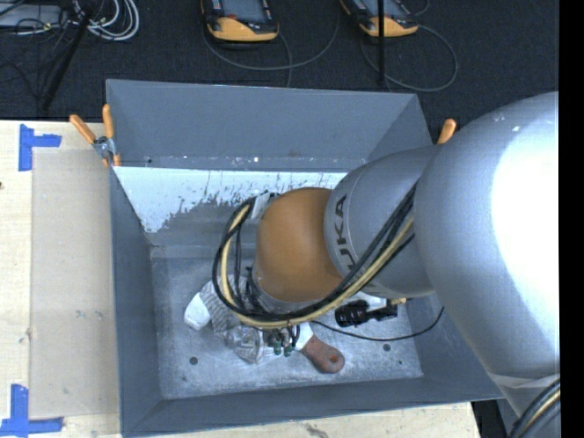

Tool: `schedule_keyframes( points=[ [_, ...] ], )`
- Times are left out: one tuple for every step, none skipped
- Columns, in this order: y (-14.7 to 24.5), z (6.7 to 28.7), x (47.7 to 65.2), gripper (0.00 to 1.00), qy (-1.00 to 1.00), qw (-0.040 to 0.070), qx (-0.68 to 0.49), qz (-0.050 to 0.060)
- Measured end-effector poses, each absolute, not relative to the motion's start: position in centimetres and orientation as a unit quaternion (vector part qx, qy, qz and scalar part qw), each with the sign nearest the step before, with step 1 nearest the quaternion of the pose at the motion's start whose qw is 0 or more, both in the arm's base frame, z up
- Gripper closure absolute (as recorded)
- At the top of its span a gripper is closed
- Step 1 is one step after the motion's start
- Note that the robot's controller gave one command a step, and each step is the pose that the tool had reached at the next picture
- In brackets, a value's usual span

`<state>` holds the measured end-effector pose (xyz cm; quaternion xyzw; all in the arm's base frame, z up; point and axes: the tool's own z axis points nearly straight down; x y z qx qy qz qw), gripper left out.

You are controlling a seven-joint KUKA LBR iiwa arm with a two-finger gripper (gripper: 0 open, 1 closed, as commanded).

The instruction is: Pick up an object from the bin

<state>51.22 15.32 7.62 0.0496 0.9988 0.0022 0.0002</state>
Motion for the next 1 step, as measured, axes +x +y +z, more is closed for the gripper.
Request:
schedule_keyframes(
  points=[
    [16.12, 24.89, 52.83, 1.0, 0.999, 0.004, 0.043, 0.002]
  ],
)
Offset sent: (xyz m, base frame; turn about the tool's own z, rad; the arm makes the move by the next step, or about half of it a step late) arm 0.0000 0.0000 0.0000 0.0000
